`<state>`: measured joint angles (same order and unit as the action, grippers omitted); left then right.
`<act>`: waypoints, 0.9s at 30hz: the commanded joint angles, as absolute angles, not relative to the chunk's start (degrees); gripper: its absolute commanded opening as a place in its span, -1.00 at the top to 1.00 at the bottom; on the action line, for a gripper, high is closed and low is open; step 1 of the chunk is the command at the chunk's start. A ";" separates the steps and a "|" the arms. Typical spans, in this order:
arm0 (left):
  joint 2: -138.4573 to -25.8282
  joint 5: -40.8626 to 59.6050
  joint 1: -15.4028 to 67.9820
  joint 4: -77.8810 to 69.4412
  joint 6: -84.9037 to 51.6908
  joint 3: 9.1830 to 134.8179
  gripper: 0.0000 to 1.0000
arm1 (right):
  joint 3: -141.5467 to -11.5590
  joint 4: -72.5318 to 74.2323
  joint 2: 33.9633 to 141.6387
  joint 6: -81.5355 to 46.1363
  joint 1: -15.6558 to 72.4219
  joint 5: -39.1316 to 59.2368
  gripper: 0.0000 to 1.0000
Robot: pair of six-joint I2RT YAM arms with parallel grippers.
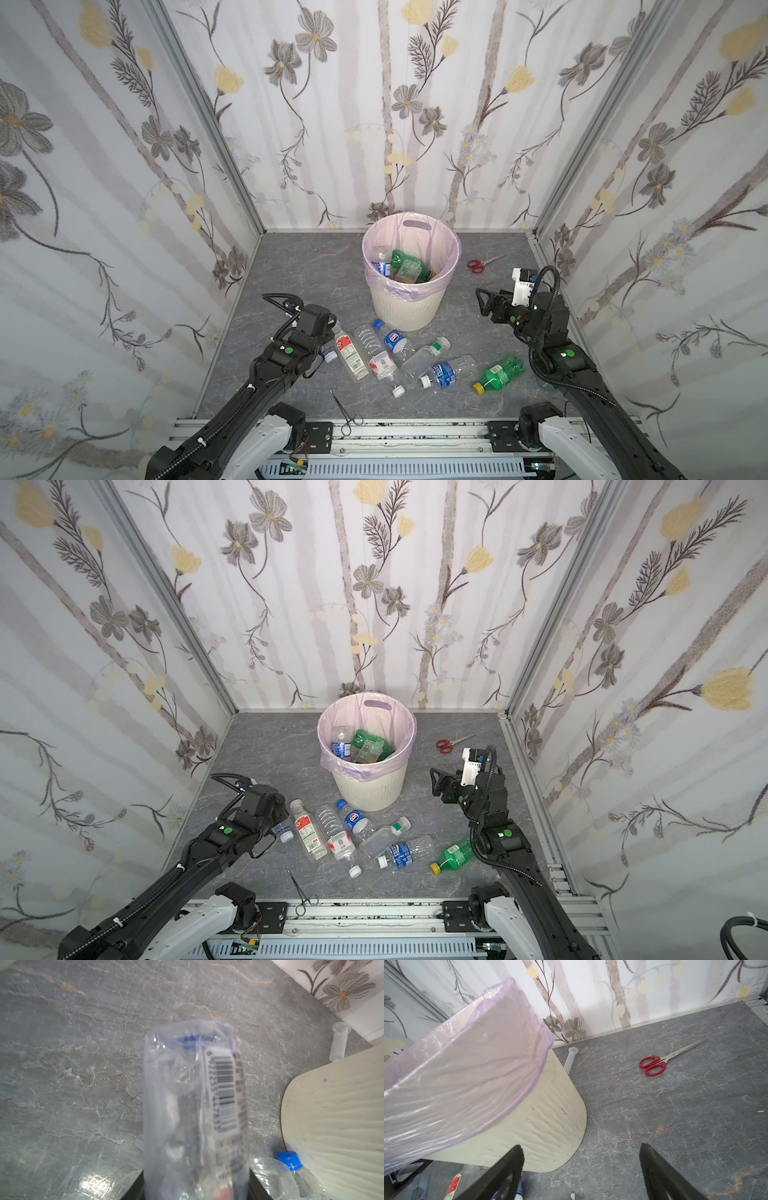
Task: Put the plastic bottles in the bin
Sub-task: 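Lift the crushed clear bottle with the left gripper over the bin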
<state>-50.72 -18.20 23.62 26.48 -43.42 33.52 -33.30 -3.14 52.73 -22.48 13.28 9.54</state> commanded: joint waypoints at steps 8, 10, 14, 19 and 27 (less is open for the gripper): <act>-52.45 -15.98 23.20 26.90 -31.05 47.84 0.02 | -32.19 -7.71 50.39 -24.50 13.26 9.51 -0.75; -53.98 -13.88 23.20 26.88 -29.10 52.41 0.02 | -32.16 -7.82 50.45 -24.88 13.27 9.65 -0.75; -58.97 -7.77 23.29 26.80 -26.17 63.14 0.02 | -32.43 -8.08 50.48 -25.70 13.27 10.10 -0.75; -65.73 -1.19 23.79 26.25 -24.50 76.21 0.03 | -32.67 -9.20 50.27 -25.92 13.34 9.76 -0.75; -74.44 2.89 24.95 23.50 -22.85 87.05 0.03 | -32.86 -11.05 49.77 -26.35 13.42 9.67 -0.74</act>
<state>-72.66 0.51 24.73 25.93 -24.01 85.14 -32.36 -10.70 50.11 -25.82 13.41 9.91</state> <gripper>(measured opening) 0.488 0.872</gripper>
